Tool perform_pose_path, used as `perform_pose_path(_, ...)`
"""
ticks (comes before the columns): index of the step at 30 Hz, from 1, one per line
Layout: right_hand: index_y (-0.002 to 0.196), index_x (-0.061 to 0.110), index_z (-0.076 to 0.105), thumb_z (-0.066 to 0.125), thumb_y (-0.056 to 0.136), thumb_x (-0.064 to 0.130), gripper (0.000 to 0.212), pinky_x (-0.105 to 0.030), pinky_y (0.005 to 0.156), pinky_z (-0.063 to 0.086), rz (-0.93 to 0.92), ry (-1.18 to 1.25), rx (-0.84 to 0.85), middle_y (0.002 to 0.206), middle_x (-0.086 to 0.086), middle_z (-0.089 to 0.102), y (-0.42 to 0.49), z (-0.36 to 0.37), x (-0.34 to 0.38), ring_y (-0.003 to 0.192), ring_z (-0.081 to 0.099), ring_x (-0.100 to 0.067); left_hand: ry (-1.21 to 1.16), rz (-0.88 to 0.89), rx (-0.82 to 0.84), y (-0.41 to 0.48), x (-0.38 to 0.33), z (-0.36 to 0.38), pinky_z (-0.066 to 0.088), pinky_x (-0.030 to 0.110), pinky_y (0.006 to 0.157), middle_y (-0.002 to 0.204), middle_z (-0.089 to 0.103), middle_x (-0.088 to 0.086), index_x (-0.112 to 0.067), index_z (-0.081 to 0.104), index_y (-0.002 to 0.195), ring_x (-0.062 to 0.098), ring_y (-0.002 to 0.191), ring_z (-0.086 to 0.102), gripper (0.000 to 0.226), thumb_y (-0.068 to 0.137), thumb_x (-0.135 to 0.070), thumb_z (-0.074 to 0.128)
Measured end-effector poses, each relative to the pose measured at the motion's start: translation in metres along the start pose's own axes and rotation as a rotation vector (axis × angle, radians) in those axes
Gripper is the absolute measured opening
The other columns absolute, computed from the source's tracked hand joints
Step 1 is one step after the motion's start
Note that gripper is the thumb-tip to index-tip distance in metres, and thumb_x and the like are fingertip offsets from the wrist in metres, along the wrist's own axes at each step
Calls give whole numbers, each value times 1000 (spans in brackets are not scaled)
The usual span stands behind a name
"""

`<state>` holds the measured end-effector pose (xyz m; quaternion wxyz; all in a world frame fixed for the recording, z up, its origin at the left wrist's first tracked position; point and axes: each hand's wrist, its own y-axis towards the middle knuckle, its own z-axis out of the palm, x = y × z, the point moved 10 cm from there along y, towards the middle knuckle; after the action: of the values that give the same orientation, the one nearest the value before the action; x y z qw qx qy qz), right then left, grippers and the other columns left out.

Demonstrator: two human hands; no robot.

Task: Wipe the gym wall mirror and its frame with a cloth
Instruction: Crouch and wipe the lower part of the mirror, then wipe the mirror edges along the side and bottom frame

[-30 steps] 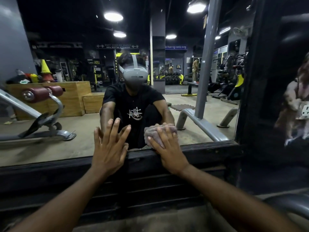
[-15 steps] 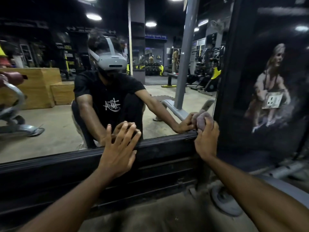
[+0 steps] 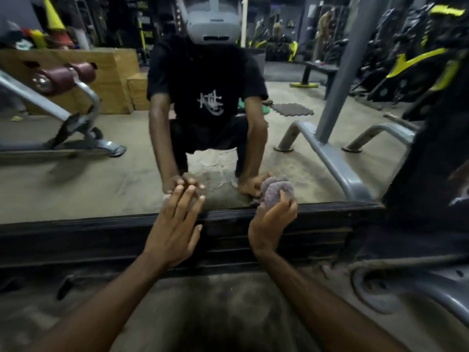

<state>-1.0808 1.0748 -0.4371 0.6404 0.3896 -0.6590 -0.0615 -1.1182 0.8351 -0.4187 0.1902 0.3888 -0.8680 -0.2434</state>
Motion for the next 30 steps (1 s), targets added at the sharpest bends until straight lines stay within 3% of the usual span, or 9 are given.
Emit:
perform_pose_path(5, 146, 20, 33, 64, 95, 20, 60, -57, 105, 43, 56, -71, 335, 147, -27, 36, -36, 32, 53, 128, 44, -43, -32, -301, 271, -50, 70, -45, 37, 67, 109, 159, 34, 18, -11, 40, 149, 41, 147, 31, 69, 90, -45, 41)
perform_pose_path(7, 151, 26, 32, 64, 96, 17, 65, -45, 107, 44, 59, -64, 546, 153, -19, 30, -57, 41, 92, 133, 42, -33, -88, -396, 344, -69, 84, -70, 37, 65, 110, 155, 38, 16, -12, 43, 147, 39, 143, 35, 67, 90, -46, 39)
perform_pose_path(9, 156, 21, 36, 62, 99, 15, 63, -34, 110, 40, 1, -28, 754, 155, -13, 29, -72, 51, 144, 137, 39, -24, -178, -517, 422, -82, 102, -104, 32, 62, 115, 155, 40, 13, -14, 43, 149, 34, 144, 36, 67, 91, -48, 40)
perform_pose_path(12, 155, 17, 39, 55, 102, 26, 56, -40, 114, 38, -83, -9, 1005, 156, -11, 31, -96, 47, 220, 141, 38, -27, -357, -702, 514, -93, 113, -160, 35, 46, 116, 148, 52, 8, -16, 50, 146, 27, 138, 46, 70, 91, -56, 36)
perform_pose_path(16, 155, 12, 39, 53, 93, 32, 66, -32, 114, 34, -162, -2, 1215, 155, -11, 39, -107, 21, 325, 140, 39, -25, -980, -1056, 552, -93, 108, -241, 49, 34, 101, 122, 72, 2, -13, 68, 124, 20, 117, 66, 52, 87, -50, 62)
perform_pose_path(19, 155, 6, 34, 57, 89, 35, 76, -35, 116, 34, -165, -6, 1313, 157, -16, 41, -99, 0, 385, 142, 39, -26, -1207, -1168, 475, -74, 102, -314, 54, 28, 87, 105, 77, 1, -9, 71, 113, 12, 100, 71, 34, 90, -34, 73)
perform_pose_path(25, 153, -2, 35, 57, 82, 37, 84, -38, 115, 34, -105, 64, 1353, 153, -3, 39, -62, -63, 507, 140, 40, -18, -1275, -1289, 410, -45, 101, -440, 50, 15, 68, 87, 73, -4, -6, 71, 104, -3, 76, 69, 12, 92, -7, 73)
perform_pose_path(27, 155, 3, 33, 65, 83, 37, 86, -32, 115, 37, -52, 69, 1383, 155, -5, 41, -52, -80, 525, 140, 42, -16, -1317, -1382, 403, -43, 96, -463, 48, 14, 62, 83, 72, -5, -10, 70, 100, -1, 73, 67, 8, 93, -8, 72)
perform_pose_path(30, 157, 9, 33, 71, 89, 36, 82, -15, 106, 40, 157, 86, 1337, 148, 4, 42, -35, -101, 534, 134, 45, -8, -1375, -1453, 418, -44, 84, -481, 49, 28, 74, 91, 72, 1, -8, 69, 108, 14, 86, 67, 15, 93, -12, 71)
